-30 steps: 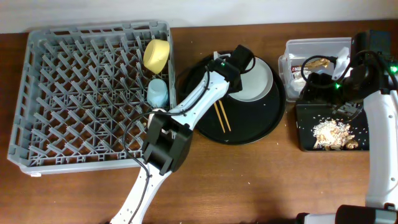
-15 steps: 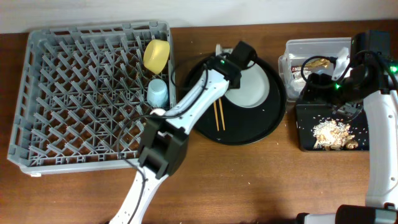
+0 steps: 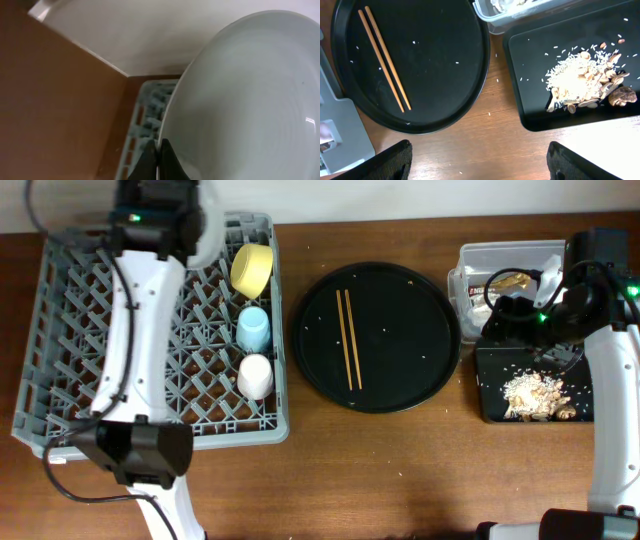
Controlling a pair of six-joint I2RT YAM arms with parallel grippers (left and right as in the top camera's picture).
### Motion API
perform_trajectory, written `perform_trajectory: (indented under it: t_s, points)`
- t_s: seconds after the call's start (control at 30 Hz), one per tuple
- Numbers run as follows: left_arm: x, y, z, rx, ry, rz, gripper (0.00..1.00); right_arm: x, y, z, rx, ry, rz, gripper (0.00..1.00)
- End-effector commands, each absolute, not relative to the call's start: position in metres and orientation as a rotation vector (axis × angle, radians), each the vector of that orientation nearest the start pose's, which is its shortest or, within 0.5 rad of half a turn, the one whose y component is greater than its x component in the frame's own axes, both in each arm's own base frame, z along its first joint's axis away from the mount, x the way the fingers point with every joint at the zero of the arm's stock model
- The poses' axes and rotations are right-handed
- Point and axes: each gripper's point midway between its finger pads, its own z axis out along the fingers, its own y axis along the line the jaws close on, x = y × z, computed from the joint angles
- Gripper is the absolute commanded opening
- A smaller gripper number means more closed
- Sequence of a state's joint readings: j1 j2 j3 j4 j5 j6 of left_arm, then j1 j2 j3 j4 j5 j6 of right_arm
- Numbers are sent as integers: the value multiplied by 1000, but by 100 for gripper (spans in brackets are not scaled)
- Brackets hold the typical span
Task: Sort waste into correct bins and load items into the dishwasher rack
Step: 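Stand the white plate upright in the rack with the left gripper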
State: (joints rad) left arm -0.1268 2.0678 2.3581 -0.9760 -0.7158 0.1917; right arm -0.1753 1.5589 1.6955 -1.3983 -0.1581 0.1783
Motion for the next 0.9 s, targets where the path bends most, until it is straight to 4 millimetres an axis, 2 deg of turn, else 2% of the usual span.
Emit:
perform_trajectory:
  t_s: [0.0, 0.13, 0.3, 0.37, 0.43, 0.53, 0.57, 0.63, 0.7, 0.8, 0.83, 0.87]
  points:
    - [543, 65, 317, -18, 2232, 916, 0, 325, -31, 235, 452, 2794, 220, 87]
    - [567, 63, 277, 8, 2264, 942, 0, 325, -31, 235, 453, 2796, 220, 87]
    - [592, 72, 233, -7, 2248, 1090, 0, 324, -31, 235, 454, 2799, 219, 87]
    - [594, 75, 225, -9, 2254, 1118, 0, 324, -31, 235, 454, 2799, 219, 87]
    - [595, 73, 225, -12, 2247, 1113, 0, 324, -31, 235, 454, 2798, 219, 87]
    - [598, 57, 224, 23, 2246, 1086, 2, 324, -31, 235, 454, 2799, 219, 87]
    - [600, 43, 221, 58, 2251, 1050, 9, 324, -31, 235, 454, 2799, 219, 87]
    - [602, 25, 219, 101, 2252, 1019, 50, 324, -31, 234, 454, 2799, 219, 87]
    - [602, 14, 218, 122, 2249, 1003, 61, 324, -31, 234, 455, 2800, 219, 87]
    - [604, 7, 212, 160, 2274, 941, 65, 324, -31, 234, 454, 2800, 221, 87]
    - [604, 7, 214, 157, 2271, 940, 68, 325, -31, 235, 453, 2796, 220, 87]
    - [603, 7, 224, 99, 2248, 911, 72, 326, -31, 237, 453, 2788, 220, 87]
